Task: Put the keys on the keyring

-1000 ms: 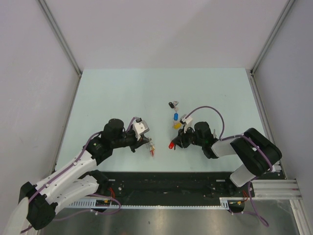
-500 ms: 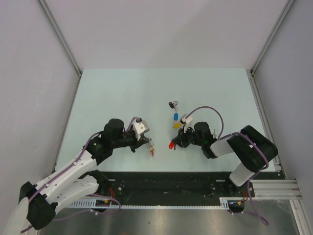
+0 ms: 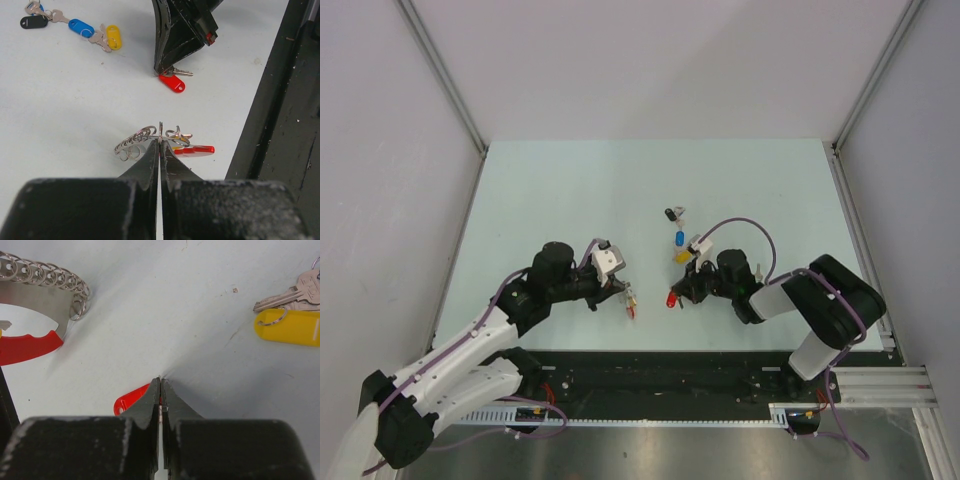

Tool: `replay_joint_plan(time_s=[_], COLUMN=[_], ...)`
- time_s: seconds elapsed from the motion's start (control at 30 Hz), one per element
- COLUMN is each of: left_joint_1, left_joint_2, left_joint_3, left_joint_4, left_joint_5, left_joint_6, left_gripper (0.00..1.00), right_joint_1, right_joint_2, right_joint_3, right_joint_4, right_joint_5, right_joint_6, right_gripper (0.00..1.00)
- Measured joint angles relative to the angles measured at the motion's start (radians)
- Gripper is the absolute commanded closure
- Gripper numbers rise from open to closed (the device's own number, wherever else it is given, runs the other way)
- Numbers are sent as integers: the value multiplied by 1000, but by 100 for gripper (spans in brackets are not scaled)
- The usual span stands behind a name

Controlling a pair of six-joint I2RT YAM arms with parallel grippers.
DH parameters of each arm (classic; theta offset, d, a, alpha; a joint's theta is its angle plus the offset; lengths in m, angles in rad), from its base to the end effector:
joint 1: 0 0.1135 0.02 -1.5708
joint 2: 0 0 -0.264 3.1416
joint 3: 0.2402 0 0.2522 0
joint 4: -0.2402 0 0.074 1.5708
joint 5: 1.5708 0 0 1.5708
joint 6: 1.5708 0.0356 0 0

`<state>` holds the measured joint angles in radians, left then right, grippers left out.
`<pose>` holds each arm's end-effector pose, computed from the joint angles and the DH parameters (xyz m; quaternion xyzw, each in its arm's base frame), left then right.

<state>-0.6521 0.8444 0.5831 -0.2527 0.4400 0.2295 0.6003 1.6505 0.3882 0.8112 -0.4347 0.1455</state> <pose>0.1412 -0.1269 0.2533 0.4591 0.7153 -0.2875 0.4415 0.2129 0.1639 0.1151 -0.2981 0.7803 0.3591 0.4164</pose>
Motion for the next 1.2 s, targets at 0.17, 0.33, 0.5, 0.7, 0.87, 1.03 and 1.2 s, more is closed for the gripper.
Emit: replay_joint_plan(time_s=[0.17, 0.33, 0.5, 0.7, 0.87, 1.03, 1.2], left_joint_1=[0, 0, 0, 0, 0, 0, 0], left_joint_2=[0, 1, 24, 72, 106, 134, 135], left_joint_3=[0, 3, 47, 144, 170, 171, 157], left_joint_4=[0, -2, -15, -53, -73, -99, -88], left_joint_5=[0, 14, 51, 143, 222, 281, 331], left_joint_6=[2, 16, 59, 142, 214, 266, 300], left_gripper=[100, 100, 100, 100, 100, 99, 100], right_joint_1=[4, 50, 126, 198, 229, 266, 298], right_joint_2=[-85, -259, -431, -563, -616, -636, -638], right_joint_3=[-5, -4, 25, 130, 177, 181, 203], right_joint_4=[-55, -138, -282, -449, -531, -608, -663], right_joint_5=[-7, 10, 33, 55, 43, 60, 69], right_joint_6=[-23, -66, -132, -235, -288, -319, -340], right_gripper=[100, 100, 100, 100, 100, 100, 100])
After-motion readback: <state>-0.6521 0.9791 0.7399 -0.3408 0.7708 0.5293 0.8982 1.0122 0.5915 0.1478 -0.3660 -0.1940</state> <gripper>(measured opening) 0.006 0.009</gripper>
